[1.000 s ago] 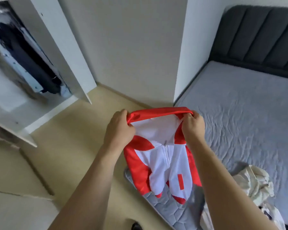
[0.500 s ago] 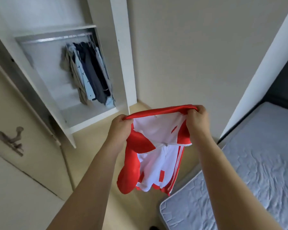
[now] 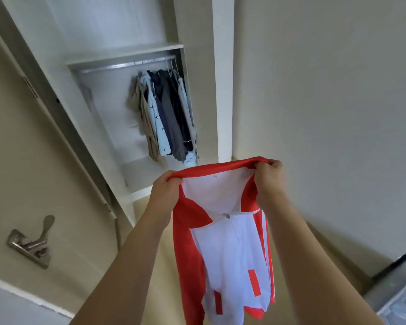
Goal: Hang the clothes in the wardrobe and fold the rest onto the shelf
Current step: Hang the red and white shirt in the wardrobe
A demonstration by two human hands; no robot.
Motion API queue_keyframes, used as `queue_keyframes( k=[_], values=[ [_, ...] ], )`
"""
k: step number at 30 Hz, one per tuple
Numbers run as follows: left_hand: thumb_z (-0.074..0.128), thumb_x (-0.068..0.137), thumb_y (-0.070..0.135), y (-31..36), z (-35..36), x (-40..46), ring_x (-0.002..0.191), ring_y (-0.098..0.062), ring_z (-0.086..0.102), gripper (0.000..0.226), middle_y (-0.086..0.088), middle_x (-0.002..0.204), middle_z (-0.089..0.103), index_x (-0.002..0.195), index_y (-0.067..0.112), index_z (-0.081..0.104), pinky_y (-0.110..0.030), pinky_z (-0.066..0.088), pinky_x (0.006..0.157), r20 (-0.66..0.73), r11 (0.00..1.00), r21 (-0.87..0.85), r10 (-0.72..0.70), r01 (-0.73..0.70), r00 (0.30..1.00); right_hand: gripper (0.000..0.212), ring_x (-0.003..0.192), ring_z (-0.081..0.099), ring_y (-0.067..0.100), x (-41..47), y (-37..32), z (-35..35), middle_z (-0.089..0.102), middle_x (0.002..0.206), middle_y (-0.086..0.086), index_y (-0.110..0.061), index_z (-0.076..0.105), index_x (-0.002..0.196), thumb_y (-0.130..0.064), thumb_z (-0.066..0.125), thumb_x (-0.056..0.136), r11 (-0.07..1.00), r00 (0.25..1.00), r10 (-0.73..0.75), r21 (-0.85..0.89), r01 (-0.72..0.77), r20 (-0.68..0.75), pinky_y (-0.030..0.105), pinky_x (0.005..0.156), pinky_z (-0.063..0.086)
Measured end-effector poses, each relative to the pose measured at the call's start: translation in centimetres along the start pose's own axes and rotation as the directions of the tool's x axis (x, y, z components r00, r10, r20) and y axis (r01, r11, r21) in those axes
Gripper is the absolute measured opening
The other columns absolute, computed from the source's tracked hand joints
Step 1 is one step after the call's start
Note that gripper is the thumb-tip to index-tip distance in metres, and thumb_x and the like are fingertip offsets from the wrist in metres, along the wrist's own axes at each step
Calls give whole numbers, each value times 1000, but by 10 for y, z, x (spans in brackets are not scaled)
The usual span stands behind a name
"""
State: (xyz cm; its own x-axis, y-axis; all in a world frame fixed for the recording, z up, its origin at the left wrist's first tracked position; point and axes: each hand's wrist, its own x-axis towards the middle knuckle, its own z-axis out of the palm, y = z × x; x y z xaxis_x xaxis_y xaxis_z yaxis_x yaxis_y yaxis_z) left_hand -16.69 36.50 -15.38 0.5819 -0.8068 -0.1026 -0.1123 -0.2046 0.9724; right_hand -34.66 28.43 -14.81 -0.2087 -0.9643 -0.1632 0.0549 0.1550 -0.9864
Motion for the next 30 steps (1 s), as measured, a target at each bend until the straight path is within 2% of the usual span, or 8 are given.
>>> queue_keyframes(
  k=[4,8,11,16,20,22,26,30],
  values=[
    [39,87,1,3,-6,69,68,-19,54,36,-4,69,59,85,23,67,-26,41,60,-38,1000,10,21,-21,999,31,89,54,26,49,-7,60,59,97,8,-6,54,113,-7,48,83,999,998,16,-31,-14,67,32,73,41],
    [38,91,7,0,-12,136,80,-20,59,34,1,79,64,85,26,66,-29,44,71,-83,997,79,24,-18,996,26,87,54,25,92,-11,119,59,91,4,-9,55,109,-8,46,85,998,996,25,-60,-19,87,32,74,41],
    [39,94,13,-2,-16,186,85,-18,60,29,-1,87,66,94,19,67,-28,46,74,-84,988,153,15,-2,996,20,83,53,23,123,-12,165,56,84,-1,-12,53,104,-10,43,87,997,996,27,-75,-21,81,32,74,40],
    [39,95,19,-4,-33,290,61,-14,46,29,-2,64,47,69,14,52,-24,34,57,-14,964,261,-40,42,999,21,82,50,20,181,-14,256,54,87,0,-11,52,106,-12,41,89,993,988,11,-120,8,155,31,71,37],
    [39,95,24,3,-51,376,78,-22,58,30,-18,88,63,91,6,62,-38,51,76,86,936,349,-84,49,993,13,80,49,18,222,-32,332,53,85,-1,-15,53,93,-11,40,89,991,983,-4,-131,28,185,31,75,38],
    [40,94,22,9,-62,422,76,-21,58,29,-18,89,64,94,8,65,-33,48,72,109,939,341,-83,42,991,13,77,50,17,244,-41,372,53,82,-2,-19,51,85,-12,41,88,989,982,-19,-142,46,185,31,73,39],
    [39,96,20,18,-76,495,71,-15,54,28,-3,76,57,94,9,64,-24,41,62,80,938,343,-83,51,993,15,72,47,11,283,-50,440,51,83,-3,-14,48,105,-14,40,92,991,974,-3,-131,34,228,26,58,36],
    [43,94,12,15,-88,566,67,-18,48,28,-2,71,49,68,14,52,-26,40,61,24,925,335,-200,181,979,12,77,51,15,325,-51,506,54,87,0,-17,49,103,-16,41,93,981,946,35,-192,30,324,26,61,40]
  ],
)
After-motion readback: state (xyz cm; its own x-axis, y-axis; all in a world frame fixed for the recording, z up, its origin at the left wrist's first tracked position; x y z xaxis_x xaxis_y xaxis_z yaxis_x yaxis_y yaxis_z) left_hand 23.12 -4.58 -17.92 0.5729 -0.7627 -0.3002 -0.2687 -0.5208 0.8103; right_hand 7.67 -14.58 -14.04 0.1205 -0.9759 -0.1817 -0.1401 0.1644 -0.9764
